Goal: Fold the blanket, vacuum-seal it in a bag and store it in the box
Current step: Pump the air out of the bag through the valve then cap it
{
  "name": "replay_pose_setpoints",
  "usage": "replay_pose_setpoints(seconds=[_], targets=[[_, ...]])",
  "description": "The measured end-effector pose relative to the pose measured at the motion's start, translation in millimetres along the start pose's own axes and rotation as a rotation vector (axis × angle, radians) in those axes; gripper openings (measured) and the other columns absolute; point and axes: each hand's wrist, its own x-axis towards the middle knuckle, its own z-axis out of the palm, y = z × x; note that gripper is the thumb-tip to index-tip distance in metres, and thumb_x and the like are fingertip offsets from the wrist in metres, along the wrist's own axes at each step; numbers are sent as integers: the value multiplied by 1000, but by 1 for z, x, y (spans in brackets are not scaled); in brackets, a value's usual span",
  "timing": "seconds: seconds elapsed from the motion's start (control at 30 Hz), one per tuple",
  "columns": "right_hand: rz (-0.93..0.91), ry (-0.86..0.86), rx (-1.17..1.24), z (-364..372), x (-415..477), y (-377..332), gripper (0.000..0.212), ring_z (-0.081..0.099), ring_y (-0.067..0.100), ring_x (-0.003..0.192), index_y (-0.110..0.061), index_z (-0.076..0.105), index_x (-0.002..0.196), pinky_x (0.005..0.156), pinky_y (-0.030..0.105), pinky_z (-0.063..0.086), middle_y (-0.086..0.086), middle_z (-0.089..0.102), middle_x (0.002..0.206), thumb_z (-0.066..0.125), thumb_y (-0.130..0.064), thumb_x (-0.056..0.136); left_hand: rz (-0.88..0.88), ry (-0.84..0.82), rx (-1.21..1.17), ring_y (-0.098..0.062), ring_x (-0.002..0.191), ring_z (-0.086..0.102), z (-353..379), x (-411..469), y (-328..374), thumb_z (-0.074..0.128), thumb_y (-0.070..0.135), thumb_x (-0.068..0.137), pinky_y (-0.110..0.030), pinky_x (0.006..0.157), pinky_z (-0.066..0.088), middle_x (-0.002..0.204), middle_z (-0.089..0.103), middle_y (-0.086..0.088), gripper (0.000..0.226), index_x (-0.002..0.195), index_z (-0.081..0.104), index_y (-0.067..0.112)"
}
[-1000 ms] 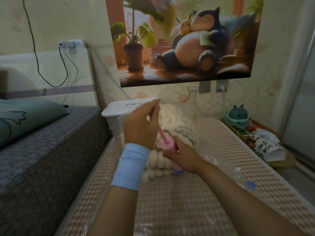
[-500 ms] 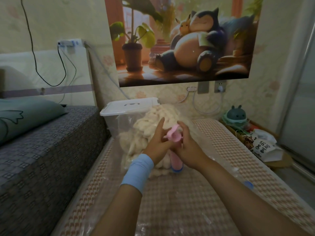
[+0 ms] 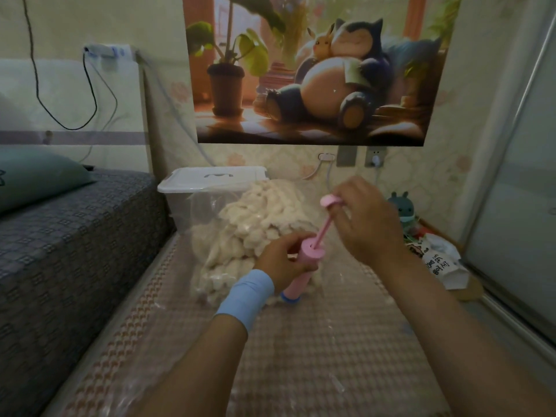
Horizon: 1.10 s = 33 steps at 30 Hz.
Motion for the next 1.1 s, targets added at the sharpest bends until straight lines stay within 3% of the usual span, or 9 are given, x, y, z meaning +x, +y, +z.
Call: replay_pose_setpoints(seconds=[0.2, 0.4, 0.47, 0.6, 0.67, 0.77, 0.87, 0.93, 1.1], targets=[[57, 192, 19, -28, 17, -3, 25, 54, 13, 76, -14, 64, 105, 61, 27, 45, 1, 59, 96, 44, -26, 96, 8, -43, 15, -12, 99, 64, 4, 3, -2, 83, 10, 67, -35, 90, 54, 107, 69, 8, 54, 113, 64, 29], [143, -483, -42, 28, -34, -7, 41, 60, 25, 113, -26, 58, 135, 91, 40, 48, 1, 63, 127, 42, -36, 99, -25, -36, 59, -10, 101, 63, 10, 1, -8, 84, 27, 65, -40, 89, 54, 108, 69, 9, 56, 117, 64, 25], [134, -378, -42, 19, -22, -8, 41, 61, 23, 114, -25, 57, 135, 92, 40, 49, 0, 63, 130, 40, -36, 100, -27, -16, 59, -10, 101, 63, 10, 2, -10, 83, 26, 66, -39, 91, 53, 109, 69, 9, 56, 119, 64, 25], [0, 178, 29, -22, 13, -10, 33, 65, 13, 84, -17, 68, 121, 65, 29, 53, 1, 71, 107, 45, -25, 98, -27, -22, 49, -7, 101, 63, 6, 2, -11, 84, 20, 67, -34, 94, 51, 108, 69, 12, 53, 115, 65, 28], [29, 243, 32, -20, 10, -7, 34, 63, 15, 79, -16, 68, 121, 61, 30, 53, 2, 69, 100, 44, -25, 98, -34, -38, 55, -5, 101, 63, 6, 2, -11, 85, 22, 65, -34, 94, 52, 107, 69, 14, 53, 115, 66, 29], [133, -108, -9, 11, -21, -9, 41, 60, 21, 82, -24, 63, 123, 66, 39, 52, 1, 62, 103, 33, -37, 98, -44, -38, 60, -6, 100, 63, 11, 1, -11, 83, 29, 65, -37, 92, 53, 107, 69, 14, 55, 117, 65, 29], [112, -456, -140, 33, -40, -11, 30, 61, 25, 92, -27, 59, 118, 68, 35, 42, -1, 57, 108, 37, -37, 102, -56, -14, 43, -5, 99, 63, 12, 1, -13, 81, 39, 62, -39, 89, 54, 104, 69, 14, 55, 114, 65, 30], [85, -374, -130, 19, -21, -15, 28, 60, 22, 88, -27, 60, 118, 63, 32, 36, -5, 56, 105, 38, -34, 103, -51, 8, 43, -7, 100, 63, 9, 1, -14, 83, 31, 66, -38, 91, 53, 105, 69, 13, 52, 115, 65, 29], [15, 240, -5, -39, 26, -14, 31, 58, 13, 78, -19, 68, 119, 60, 25, 45, -4, 66, 98, 46, -24, 98, -30, -8, 58, -6, 100, 62, 3, 1, -10, 84, 23, 66, -32, 93, 51, 106, 68, 14, 51, 112, 65, 30]])
